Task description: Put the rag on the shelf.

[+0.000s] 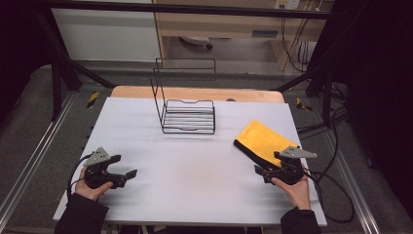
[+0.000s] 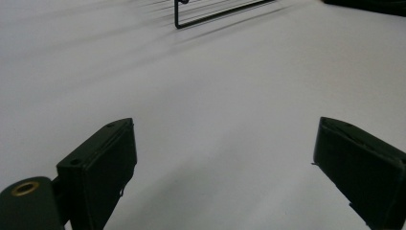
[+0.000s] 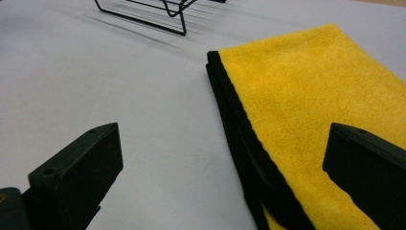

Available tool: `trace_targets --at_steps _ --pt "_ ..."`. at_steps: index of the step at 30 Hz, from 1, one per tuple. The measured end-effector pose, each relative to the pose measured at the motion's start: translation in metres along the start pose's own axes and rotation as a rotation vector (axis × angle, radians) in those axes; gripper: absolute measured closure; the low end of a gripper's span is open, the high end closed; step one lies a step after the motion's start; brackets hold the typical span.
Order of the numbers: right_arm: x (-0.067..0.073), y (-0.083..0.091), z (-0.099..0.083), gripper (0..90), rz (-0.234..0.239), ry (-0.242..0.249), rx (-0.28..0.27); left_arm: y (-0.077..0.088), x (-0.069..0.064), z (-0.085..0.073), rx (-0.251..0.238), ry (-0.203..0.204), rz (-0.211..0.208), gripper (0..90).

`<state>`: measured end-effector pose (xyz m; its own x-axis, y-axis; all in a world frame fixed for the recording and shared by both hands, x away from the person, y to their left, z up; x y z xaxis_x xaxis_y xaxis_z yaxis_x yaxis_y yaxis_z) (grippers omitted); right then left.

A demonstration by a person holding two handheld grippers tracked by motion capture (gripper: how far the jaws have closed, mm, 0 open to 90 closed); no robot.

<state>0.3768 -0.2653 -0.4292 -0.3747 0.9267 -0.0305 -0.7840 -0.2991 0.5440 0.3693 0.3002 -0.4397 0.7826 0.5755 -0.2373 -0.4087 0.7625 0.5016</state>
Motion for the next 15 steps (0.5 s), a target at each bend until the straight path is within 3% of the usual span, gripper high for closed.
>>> trace_targets --at_steps 8,10,15 --pt "0.0 -0.013 0.007 4.4 -0.041 0.046 0.021 0.0 0.0 0.0 0.0 0.004 0.004 7.6" --pt "0.0 -0.022 0.007 8.2 -0.065 0.055 0.054 -0.001 0.0 0.0 -0.001 0.004 0.004 7.7" --pt "0.001 -0.03 0.005 19.6 -0.085 0.095 0.073 -0.002 0.001 -0.001 0.006 0.0 0.0 7.7"
Point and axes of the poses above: each handheld gripper's, and its own axes: y roughly backward along the jaws, z roughly out of its top, x roughly to its left, the point moved 1 cm from there along -y, roughly forward along the jaws, and after that the axes turned 15 degrees about -z, right-handed, at the moved point
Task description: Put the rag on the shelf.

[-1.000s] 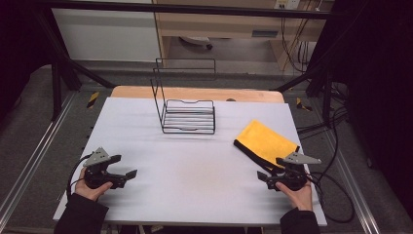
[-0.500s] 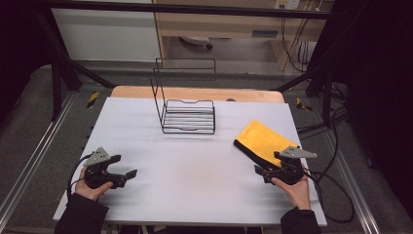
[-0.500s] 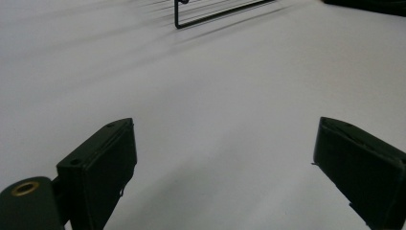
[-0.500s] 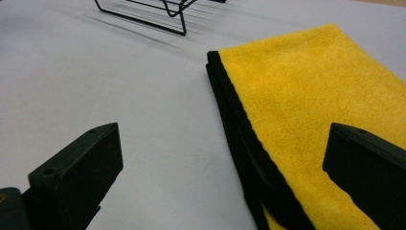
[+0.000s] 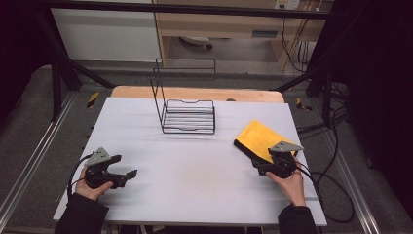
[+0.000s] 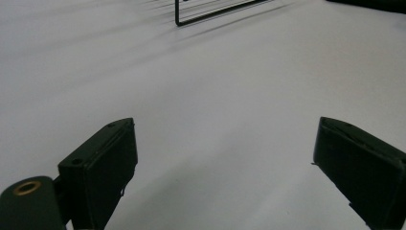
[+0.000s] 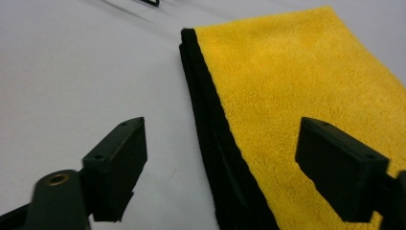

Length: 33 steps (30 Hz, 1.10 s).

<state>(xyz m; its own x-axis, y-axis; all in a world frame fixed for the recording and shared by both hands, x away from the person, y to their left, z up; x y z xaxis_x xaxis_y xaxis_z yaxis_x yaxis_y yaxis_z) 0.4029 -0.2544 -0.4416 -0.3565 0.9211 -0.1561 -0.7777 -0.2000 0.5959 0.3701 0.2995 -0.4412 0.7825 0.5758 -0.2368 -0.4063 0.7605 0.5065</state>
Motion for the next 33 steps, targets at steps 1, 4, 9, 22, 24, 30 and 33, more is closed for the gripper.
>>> trace_targets --at_steps 1,4,9,22,24,30,33 --pt "0.0 -0.001 0.0 22.6 -0.006 0.01 0.012 0.0 0.0 0.0 0.0 -0.001 0.001 7.7" --pt "0.001 -0.004 -0.001 30.9 -0.011 0.04 0.029 0.001 0.0 0.0 -0.003 0.0 0.001 7.7" --pt "0.001 -0.008 -0.005 45.7 -0.012 0.086 0.08 0.0 0.001 -0.001 0.0 0.002 0.003 7.8" --pt "0.002 -0.01 -0.009 58.5 -0.081 0.204 0.084 0.0 0.0 -0.001 0.001 -0.002 0.007 8.0" --pt "0.002 -0.011 -0.009 59.2 -0.082 0.219 0.079 0.0 0.0 -0.001 0.001 -0.002 0.007 8.0" --pt "0.0 -0.011 -0.01 59.3 -0.072 0.231 0.071 0.0 0.0 0.0 0.0 -0.004 0.006 8.0" --pt "-0.001 -0.009 -0.01 58.9 -0.08 0.242 0.091 0.001 0.0 0.0 0.0 -0.006 0.005 8.0"
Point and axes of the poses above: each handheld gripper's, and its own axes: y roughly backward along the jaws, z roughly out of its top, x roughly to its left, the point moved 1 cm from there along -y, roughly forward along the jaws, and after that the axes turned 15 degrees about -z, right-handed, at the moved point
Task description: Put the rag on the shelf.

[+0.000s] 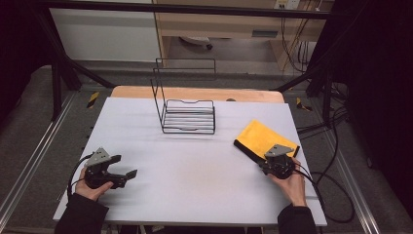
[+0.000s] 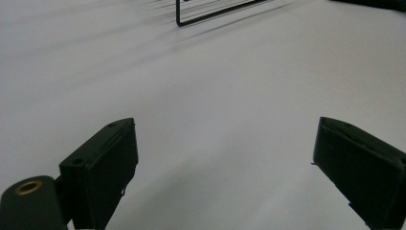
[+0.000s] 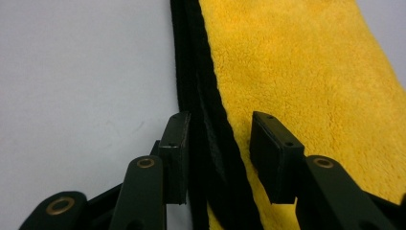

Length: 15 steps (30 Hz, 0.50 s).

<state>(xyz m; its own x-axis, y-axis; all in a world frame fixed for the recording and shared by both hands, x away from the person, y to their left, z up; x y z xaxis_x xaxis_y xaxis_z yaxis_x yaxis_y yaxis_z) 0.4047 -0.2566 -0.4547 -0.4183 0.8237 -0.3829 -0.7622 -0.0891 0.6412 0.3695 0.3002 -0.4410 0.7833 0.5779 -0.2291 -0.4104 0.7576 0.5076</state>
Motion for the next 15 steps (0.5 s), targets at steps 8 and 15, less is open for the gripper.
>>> trace_targets --at_steps 8,15 --pt "-0.0039 -0.001 -0.0015 67.2 0.004 -0.022 0.012 -0.0013 -0.0007 0.0 0.003 -0.001 -0.001 8.1" --pt "-0.0067 -0.0028 -0.0025 72.9 0.006 -0.024 0.005 -0.0018 -0.0006 -0.0001 0.01 -0.004 -0.001 8.2"
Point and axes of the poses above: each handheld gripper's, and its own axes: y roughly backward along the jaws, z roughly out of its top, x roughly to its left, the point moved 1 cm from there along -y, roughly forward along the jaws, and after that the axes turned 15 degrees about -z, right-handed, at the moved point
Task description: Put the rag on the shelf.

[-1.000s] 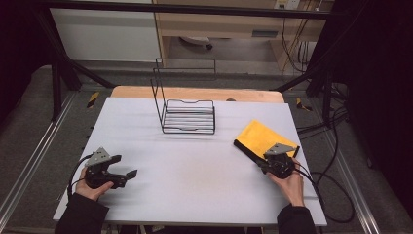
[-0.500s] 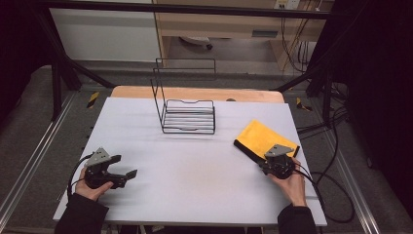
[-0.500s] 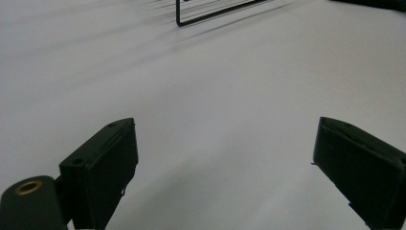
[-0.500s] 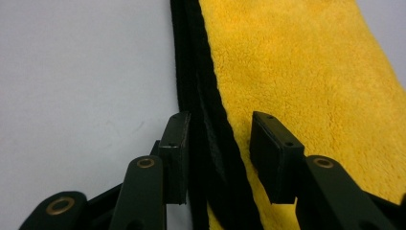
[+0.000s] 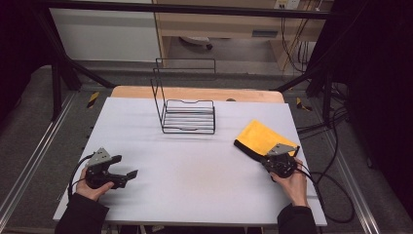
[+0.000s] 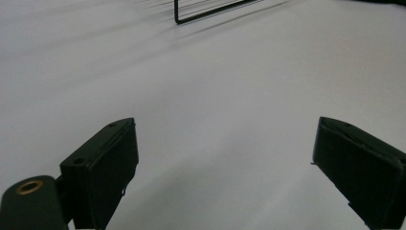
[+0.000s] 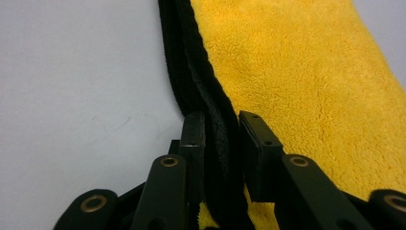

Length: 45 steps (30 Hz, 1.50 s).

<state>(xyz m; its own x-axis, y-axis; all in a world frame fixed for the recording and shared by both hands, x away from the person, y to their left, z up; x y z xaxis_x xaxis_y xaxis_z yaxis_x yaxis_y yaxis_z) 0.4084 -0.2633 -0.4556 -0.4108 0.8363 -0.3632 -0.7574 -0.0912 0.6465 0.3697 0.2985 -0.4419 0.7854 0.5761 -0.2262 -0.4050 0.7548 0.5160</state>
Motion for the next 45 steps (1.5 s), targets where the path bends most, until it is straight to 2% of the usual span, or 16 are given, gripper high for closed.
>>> trace_targets --at_steps 9,14,18,23,26,28,30,31,35,38,43,45 --pt "-0.001 0.0 0.004 80.0 -0.008 -0.04 0.035 0.0 0.0 0.0 -0.002 0.001 0.001 8.3" --pt "-0.004 0.006 0.007 81.3 -0.007 -0.091 0.016 0.0 0.0 0.0 -0.002 0.001 0.0 8.4" --pt "-0.006 0.012 0.01 81.5 0.02 -0.137 0.005 0.0 0.0 0.0 -0.002 0.0 0.001 8.4" --pt "-0.003 0.018 0.017 81.5 0.065 -0.162 0.006 0.0 0.001 0.0 -0.002 0.001 0.001 8.5" --pt "0.001 0.017 0.018 81.0 0.041 -0.127 0.024 0.0 0.0 0.0 -0.001 0.0 0.002 8.4" --pt "0.004 0.013 0.016 80.5 -0.001 -0.061 0.027 0.0 0.0 0.0 -0.004 -0.001 0.001 8.4" --pt "0.005 0.01 0.015 79.7 -0.017 -0.014 0.02 0.0 0.0 0.0 0.0 -0.003 0.001 8.4" --pt "0.005 0.009 0.014 79.2 -0.017 -0.005 0.019 0.0 0.0 0.0 0.001 -0.002 0.001 8.4" --pt "0.004 0.008 0.01 73.5 -0.018 0.006 0.003 0.0 0.0 0.0 0.0 -0.004 0.001 8.5" --pt "0.007 0.01 0.006 61.7 -0.029 0.017 0.018 0.0 0.0 0.0 0.001 -0.003 0.001 8.5" --pt "0.002 0.005 -0.001 60.7 -0.055 0.03 0.015 0.0 -0.001 0.0 0.0 -0.003 -0.001 8.5" --pt "-0.001 0.003 -0.001 61.0 -0.044 0.014 0.014 0.0 0.0 0.0 0.0 -0.004 0.0 8.5"
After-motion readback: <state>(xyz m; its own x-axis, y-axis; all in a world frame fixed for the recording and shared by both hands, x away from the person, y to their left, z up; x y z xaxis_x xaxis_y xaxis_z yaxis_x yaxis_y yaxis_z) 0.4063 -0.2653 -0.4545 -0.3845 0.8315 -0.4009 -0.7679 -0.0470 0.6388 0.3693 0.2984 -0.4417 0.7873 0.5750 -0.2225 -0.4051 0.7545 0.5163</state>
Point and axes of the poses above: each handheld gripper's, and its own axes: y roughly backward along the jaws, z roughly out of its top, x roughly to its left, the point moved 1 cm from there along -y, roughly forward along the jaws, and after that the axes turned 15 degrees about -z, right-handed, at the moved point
